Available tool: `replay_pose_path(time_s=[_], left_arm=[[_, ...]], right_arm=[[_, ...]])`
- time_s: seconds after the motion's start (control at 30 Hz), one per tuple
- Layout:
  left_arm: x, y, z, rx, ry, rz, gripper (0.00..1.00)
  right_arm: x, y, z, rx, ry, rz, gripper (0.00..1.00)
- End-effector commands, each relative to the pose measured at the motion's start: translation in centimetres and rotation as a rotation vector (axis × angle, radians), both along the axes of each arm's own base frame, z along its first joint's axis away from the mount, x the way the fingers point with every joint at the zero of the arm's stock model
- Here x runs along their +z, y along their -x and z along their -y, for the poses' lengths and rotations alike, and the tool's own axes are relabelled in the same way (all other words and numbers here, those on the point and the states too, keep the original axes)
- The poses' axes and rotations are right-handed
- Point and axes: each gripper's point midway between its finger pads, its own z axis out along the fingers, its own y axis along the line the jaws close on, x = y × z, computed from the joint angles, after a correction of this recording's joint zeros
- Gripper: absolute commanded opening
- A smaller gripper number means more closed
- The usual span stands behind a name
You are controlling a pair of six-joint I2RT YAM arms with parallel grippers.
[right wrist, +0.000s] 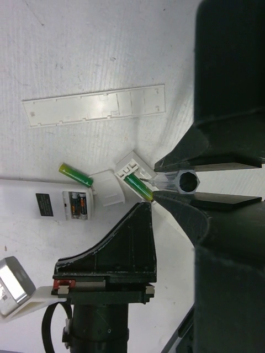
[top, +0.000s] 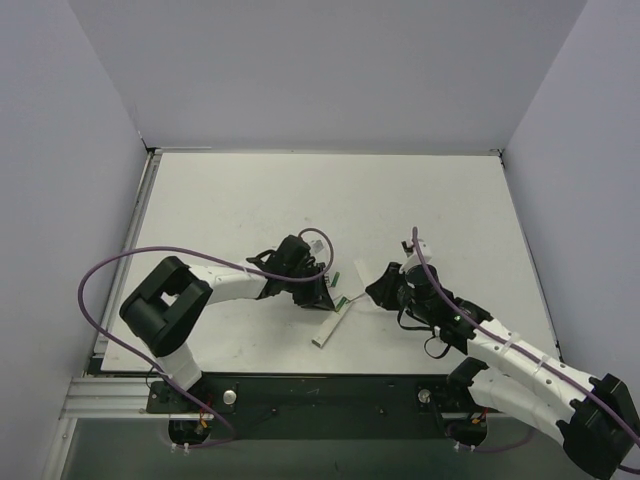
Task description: Unload the batteries from the remote control
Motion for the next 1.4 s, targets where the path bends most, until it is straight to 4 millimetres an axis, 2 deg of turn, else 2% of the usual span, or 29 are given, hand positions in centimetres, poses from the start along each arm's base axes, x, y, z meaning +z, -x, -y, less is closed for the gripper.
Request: replay_pose_path(time_s=[0.0,0.37,0.67,0.9,1.37], left_arm=[[0.6,0.2,1.3,-0.022,0.068,0.011,0.3],[0.1,0.7,1.5,-0.011,0.072,-0.023,0.27],[-0.2,0.9,1.1,-0.009,0.055,-0.021,0.26],[-0.1,0.8,1.0,-0.008,0.043,-0.013,0.26],[-0.2,1.2,1.0,-0.007,0.054,-0.032,0.26]], right_arm=[[1.9,-0.7,-0.5,-0.008,-0.054,0.064,0.0],[1.3,-0.2,-0.4,0.003,-0.047,0.042,0.0],[3.0,0.2,-0.2,0.007,-0.052,0.05,0.0],[1.9,1.0,-0.2,0.012,-0.042,0.01,0.0],[0.2,0.5,-0.1,-0.015,-0.036,0.017,0.0]])
